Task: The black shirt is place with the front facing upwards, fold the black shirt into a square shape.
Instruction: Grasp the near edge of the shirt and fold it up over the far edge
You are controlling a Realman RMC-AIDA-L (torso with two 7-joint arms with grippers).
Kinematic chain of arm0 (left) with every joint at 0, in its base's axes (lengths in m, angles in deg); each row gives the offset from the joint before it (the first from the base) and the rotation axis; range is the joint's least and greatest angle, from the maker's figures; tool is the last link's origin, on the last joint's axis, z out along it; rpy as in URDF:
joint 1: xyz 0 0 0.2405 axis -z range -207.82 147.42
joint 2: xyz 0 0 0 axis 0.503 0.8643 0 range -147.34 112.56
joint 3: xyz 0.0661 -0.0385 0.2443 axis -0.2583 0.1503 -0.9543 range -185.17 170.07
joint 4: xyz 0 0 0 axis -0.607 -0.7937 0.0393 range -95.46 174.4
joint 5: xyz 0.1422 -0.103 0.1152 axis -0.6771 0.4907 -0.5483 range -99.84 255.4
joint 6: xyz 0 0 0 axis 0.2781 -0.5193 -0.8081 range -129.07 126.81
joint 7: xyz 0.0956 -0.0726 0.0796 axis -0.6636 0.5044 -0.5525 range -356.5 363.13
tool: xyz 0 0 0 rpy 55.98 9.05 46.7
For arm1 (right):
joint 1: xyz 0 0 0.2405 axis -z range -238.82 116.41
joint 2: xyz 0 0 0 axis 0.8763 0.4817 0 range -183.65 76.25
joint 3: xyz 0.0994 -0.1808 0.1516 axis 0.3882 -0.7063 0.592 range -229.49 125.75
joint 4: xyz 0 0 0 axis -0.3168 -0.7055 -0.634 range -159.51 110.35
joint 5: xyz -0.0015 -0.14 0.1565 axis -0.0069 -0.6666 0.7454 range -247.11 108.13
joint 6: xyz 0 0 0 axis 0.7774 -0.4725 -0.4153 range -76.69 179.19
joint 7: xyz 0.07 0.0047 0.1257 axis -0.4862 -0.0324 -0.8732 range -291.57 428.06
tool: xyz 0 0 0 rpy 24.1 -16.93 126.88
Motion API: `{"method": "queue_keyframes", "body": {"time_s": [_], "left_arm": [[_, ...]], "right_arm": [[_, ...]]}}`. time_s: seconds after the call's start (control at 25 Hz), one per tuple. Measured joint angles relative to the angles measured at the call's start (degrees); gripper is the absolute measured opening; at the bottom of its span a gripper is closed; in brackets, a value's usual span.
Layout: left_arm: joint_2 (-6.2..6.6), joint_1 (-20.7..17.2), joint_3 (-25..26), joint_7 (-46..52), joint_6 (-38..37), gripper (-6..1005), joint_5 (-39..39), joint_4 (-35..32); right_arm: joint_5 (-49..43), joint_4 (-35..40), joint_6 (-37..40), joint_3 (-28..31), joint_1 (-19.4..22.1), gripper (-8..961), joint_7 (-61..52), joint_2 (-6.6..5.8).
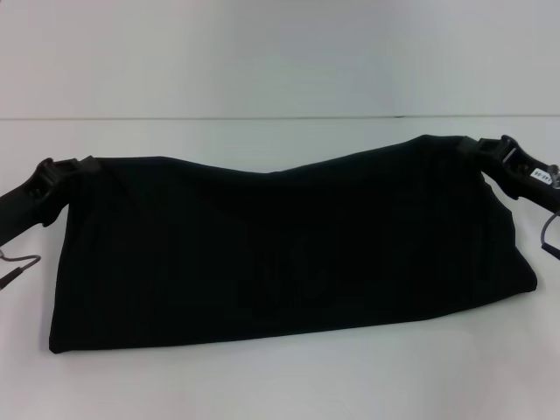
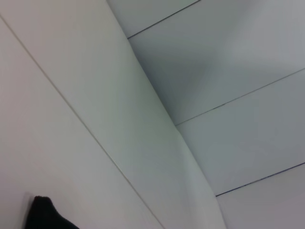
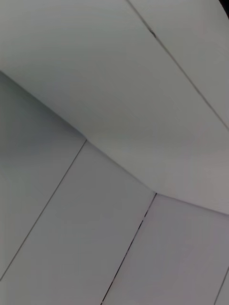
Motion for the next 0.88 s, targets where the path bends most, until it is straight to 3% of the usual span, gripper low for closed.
{"method": "queue_keyframes", "body": {"time_s": [0.88], "left_arm": [[-2.86,2.89,0.49,-5.01,7.6,111,2.42,0.2]], "right_arm": [[2.77,-1.4,-7.8,0.17,-1.52,13,8.6,0.98]]}}
